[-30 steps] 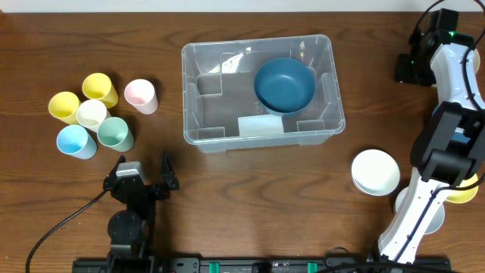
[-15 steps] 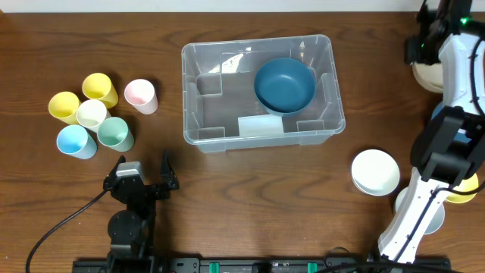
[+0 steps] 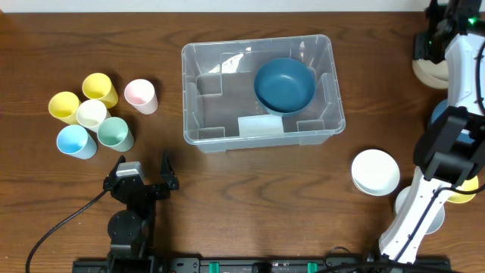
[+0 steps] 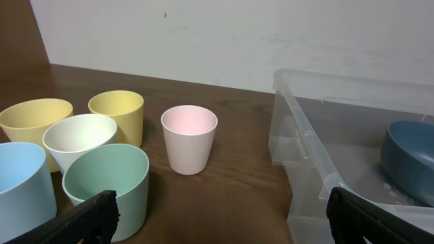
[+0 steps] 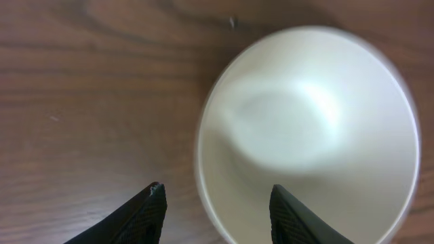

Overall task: Pack container
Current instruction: 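Grasp the cream bowl rim with the right gripper and lift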

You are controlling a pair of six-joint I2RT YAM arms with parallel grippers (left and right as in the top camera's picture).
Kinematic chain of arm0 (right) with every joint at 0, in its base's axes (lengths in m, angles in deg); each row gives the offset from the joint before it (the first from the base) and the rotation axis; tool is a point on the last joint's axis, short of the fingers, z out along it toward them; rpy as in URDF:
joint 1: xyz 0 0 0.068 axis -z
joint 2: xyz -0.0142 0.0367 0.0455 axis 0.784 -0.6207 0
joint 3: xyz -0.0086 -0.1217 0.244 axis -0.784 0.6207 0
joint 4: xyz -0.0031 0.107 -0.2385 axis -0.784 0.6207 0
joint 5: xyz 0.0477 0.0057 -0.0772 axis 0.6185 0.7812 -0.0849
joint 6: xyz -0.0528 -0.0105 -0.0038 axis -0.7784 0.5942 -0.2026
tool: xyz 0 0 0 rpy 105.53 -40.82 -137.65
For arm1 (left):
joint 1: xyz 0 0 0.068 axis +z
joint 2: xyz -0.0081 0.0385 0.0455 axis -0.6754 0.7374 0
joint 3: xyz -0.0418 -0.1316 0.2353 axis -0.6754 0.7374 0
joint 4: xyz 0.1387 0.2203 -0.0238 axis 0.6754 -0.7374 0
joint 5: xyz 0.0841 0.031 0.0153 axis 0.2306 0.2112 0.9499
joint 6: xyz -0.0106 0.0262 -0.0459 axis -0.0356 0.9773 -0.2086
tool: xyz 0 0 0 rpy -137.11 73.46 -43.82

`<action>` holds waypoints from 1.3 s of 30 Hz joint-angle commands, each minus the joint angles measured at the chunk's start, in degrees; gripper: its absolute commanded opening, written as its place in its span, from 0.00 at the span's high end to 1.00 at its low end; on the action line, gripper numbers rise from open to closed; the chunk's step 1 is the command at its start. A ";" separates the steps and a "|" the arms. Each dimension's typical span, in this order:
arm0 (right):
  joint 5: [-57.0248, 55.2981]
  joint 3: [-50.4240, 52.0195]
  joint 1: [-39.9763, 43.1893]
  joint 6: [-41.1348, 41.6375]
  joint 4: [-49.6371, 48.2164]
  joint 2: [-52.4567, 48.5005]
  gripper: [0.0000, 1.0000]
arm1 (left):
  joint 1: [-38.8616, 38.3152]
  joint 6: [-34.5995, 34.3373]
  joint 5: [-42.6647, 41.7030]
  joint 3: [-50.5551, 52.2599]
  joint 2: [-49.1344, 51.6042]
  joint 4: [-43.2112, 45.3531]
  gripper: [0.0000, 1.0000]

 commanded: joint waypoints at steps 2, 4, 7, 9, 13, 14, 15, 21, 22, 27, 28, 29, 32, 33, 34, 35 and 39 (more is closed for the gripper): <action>0.04 2.32 2.69 0.22 -0.68 -1.01 0.49 | 0.17 0.15 0.07 1.66 0.02 -1.31 0.02; 1.57 3.39 3.50 0.22 -1.11 -1.18 0.50 | 0.17 0.15 0.07 1.66 0.02 -1.31 0.02; 2.91 4.68 3.87 0.22 -1.62 -1.46 0.51 | 0.17 0.15 0.07 1.66 0.02 -1.31 0.02; 2.95 5.05 3.78 0.22 -2.16 -1.46 0.51 | 0.17 0.15 0.07 1.66 0.02 -1.31 0.02; 3.13 5.07 3.39 0.20 -2.58 -1.46 0.51 | 0.17 0.17 0.07 1.66 0.02 -1.31 0.02; 3.21 5.16 3.39 0.20 -2.58 -1.46 0.52 | 0.17 0.17 0.07 1.66 0.02 -1.31 0.02; 3.78 5.40 3.39 0.20 -2.62 -1.46 0.52 | 0.17 0.15 0.07 1.66 0.02 -1.31 0.02; 4.22 8.76 3.39 0.20 -4.52 -1.46 0.53 | 0.17 0.17 0.07 1.66 0.02 -1.31 0.02; 4.24 9.35 3.39 0.20 -4.85 -1.46 0.53 | 0.17 0.15 0.07 1.66 0.02 -1.31 0.02; 4.22 11.72 3.39 0.20 -6.40 -1.46 0.53 | 0.17 0.17 0.07 1.66 0.02 -1.31 0.02; 4.22 11.72 3.39 0.20 -6.51 -1.46 0.54 | 0.17 0.17 0.07 1.66 0.02 -1.31 0.02; 4.20 11.72 3.39 0.20 -6.69 -1.46 0.53 | 0.17 0.15 0.07 1.66 0.02 -1.31 0.02; 4.22 11.72 3.39 0.20 -6.84 -1.46 0.54 | 0.17 0.17 0.07 1.66 0.02 -1.31 0.02; 4.24 11.72 3.39 0.20 -6.84 -1.46 0.54 | 0.17 0.17 0.07 1.66 0.02 -1.31 0.02; 4.55 11.72 3.39 0.22 -6.84 -1.46 0.54 | 0.17 0.17 0.07 1.66 0.02 -1.31 0.02; 5.31 11.72 3.39 0.22 -6.86 -1.46 0.54 | 0.17 0.17 0.07 1.66 0.02 -1.31 0.02; 8.68 11.65 2.78 1.11 -6.62 -1.44 0.55 | 0.17 0.17 0.07 1.66 0.02 -1.31 0.02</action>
